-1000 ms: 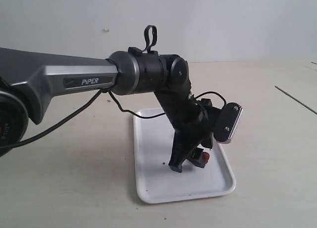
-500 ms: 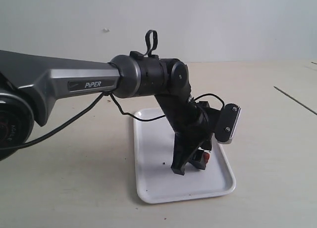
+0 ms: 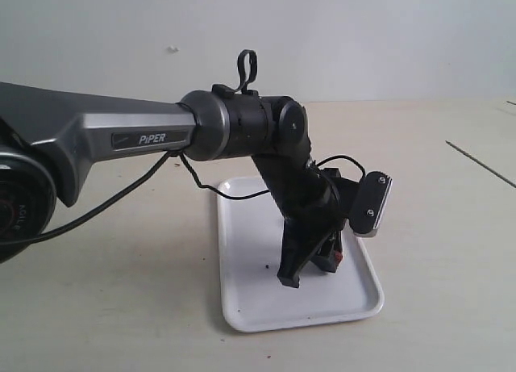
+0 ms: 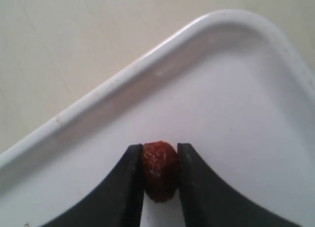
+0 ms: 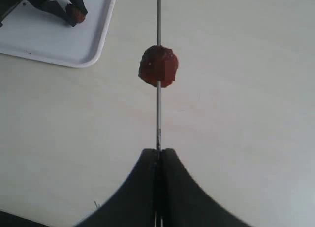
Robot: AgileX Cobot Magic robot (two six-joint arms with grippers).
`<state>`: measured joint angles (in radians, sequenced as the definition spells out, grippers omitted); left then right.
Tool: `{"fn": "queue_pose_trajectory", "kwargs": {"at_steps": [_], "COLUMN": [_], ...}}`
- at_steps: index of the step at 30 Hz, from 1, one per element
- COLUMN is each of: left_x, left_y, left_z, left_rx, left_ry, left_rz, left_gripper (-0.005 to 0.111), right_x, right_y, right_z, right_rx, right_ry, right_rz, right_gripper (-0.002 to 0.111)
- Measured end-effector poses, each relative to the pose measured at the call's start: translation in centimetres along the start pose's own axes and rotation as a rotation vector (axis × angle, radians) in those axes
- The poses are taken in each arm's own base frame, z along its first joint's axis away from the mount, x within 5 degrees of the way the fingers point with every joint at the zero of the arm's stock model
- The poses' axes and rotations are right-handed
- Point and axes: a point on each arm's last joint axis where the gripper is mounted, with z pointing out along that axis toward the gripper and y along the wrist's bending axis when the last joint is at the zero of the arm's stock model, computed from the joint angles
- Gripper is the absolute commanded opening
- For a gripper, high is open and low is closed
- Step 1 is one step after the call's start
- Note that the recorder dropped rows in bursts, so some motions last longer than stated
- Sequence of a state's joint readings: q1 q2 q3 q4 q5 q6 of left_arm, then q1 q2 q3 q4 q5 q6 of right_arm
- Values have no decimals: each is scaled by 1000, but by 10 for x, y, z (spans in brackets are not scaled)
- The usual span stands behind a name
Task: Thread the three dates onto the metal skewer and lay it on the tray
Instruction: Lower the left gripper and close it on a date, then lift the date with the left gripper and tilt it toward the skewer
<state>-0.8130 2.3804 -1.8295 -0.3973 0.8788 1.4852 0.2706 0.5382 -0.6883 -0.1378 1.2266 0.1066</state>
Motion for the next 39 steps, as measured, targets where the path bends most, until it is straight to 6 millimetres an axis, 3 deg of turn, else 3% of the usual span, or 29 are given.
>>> {"fn": "queue_pose_trajectory", "kwargs": {"at_steps": [7, 13, 22, 26, 39], "left_x": [-6, -21, 12, 14, 6], "left_y": [10, 18, 22, 16, 9], "left_z": [-14, -61, -113, -134, -140], "left_rx": [-60, -147, -115, -67, -16], "left_ry": [-2, -29, -70, -144, -202], "left_rz": [29, 89, 173, 211, 274], "left_gripper": [24, 24, 24, 24, 24], "right_x": [0, 1, 3, 10, 13], "right_y": [0, 7, 20, 29, 32], "right_z": [0, 0, 1, 9, 11], "right_rx": [-2, -81, -213, -303, -337], "right_ry": [0, 8, 29, 69, 78], "right_rz": [1, 24, 18, -2, -52], "right_gripper": [0, 0, 0, 0, 0]}}
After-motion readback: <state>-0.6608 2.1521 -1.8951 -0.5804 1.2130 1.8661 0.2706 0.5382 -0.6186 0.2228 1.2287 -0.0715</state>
